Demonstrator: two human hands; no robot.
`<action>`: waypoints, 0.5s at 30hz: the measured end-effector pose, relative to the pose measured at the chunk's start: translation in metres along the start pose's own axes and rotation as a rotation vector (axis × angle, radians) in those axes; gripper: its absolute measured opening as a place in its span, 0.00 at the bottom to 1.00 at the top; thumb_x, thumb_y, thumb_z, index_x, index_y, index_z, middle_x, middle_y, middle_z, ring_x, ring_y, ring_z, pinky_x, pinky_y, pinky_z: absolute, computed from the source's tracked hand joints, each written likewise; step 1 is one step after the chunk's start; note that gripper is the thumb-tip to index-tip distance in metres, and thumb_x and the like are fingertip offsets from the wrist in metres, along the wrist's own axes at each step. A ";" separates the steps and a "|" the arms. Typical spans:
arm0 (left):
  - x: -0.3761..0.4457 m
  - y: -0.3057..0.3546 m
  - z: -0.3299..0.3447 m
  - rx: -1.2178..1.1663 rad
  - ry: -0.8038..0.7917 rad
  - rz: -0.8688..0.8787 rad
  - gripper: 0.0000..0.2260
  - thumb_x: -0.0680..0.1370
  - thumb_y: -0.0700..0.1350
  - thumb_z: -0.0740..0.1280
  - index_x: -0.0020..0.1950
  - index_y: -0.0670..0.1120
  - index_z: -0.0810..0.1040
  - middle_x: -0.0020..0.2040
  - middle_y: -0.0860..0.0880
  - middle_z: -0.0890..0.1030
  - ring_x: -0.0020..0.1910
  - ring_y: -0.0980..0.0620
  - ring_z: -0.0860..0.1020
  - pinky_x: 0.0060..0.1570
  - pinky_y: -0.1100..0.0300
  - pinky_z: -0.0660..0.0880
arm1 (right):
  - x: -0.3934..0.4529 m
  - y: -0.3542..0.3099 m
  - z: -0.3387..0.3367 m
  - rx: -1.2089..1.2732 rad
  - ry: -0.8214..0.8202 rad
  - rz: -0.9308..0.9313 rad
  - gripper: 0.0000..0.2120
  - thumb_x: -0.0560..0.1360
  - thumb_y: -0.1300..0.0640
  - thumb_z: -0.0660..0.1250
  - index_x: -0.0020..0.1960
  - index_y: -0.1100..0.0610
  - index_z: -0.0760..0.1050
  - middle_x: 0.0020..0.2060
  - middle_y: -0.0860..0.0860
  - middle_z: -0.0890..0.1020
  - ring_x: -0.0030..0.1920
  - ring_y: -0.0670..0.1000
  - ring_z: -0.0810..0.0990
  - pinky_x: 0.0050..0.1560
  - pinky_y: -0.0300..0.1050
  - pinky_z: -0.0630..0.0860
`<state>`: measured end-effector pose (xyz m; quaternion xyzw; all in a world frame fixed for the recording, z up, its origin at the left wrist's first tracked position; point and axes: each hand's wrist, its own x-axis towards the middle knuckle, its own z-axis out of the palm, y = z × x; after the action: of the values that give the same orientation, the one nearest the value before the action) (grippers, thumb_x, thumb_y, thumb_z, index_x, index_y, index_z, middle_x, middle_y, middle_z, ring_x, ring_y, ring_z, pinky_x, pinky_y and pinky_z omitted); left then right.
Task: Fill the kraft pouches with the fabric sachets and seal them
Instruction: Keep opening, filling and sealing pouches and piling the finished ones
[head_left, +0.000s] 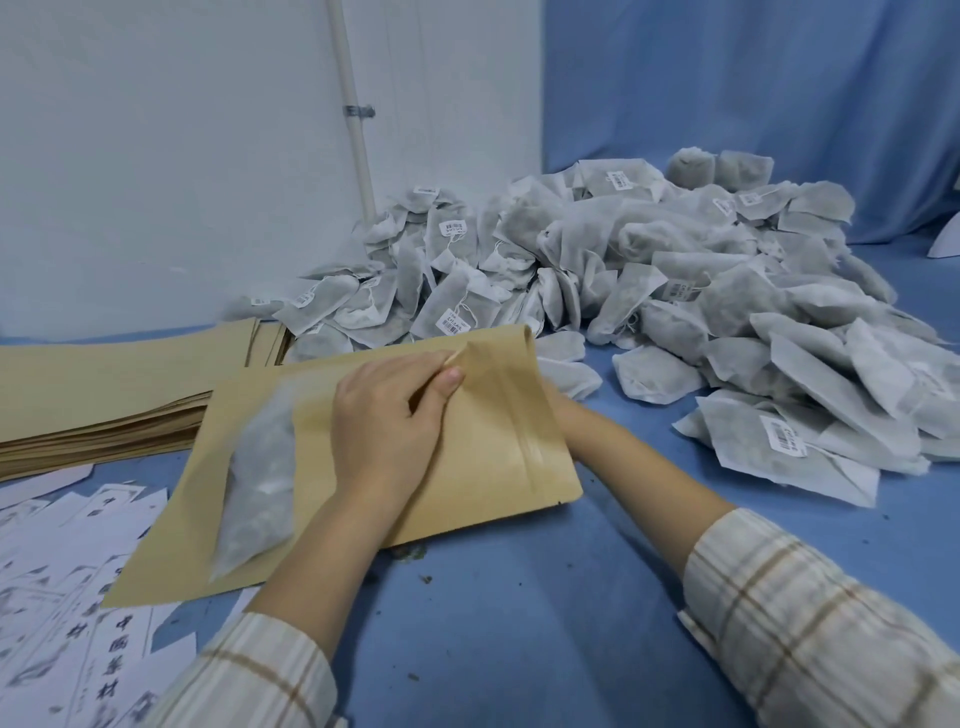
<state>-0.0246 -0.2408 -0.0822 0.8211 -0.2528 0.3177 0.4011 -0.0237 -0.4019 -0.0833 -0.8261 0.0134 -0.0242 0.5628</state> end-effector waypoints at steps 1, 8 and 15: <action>0.000 -0.003 -0.001 0.024 0.010 -0.016 0.09 0.77 0.49 0.67 0.51 0.48 0.84 0.48 0.51 0.84 0.50 0.47 0.79 0.54 0.56 0.66 | 0.000 0.000 -0.003 -0.071 0.136 -0.116 0.09 0.77 0.63 0.59 0.43 0.54 0.75 0.36 0.50 0.76 0.35 0.48 0.72 0.36 0.28 0.71; 0.002 -0.014 -0.003 0.126 0.021 -0.067 0.08 0.78 0.48 0.67 0.51 0.48 0.84 0.47 0.51 0.84 0.50 0.46 0.78 0.55 0.55 0.64 | 0.004 0.041 -0.030 -1.087 0.338 -0.005 0.23 0.74 0.52 0.60 0.69 0.50 0.64 0.65 0.53 0.70 0.65 0.57 0.64 0.63 0.50 0.59; 0.004 -0.021 -0.007 0.144 0.041 -0.107 0.09 0.78 0.48 0.66 0.53 0.48 0.84 0.48 0.49 0.84 0.50 0.44 0.77 0.56 0.52 0.67 | -0.006 0.025 -0.047 -0.419 0.728 -0.232 0.13 0.74 0.55 0.64 0.59 0.53 0.69 0.40 0.53 0.78 0.43 0.55 0.75 0.43 0.46 0.69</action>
<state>-0.0101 -0.2241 -0.0860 0.8535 -0.1768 0.3302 0.3623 -0.0317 -0.4546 -0.0896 -0.8560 0.1225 -0.3738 0.3353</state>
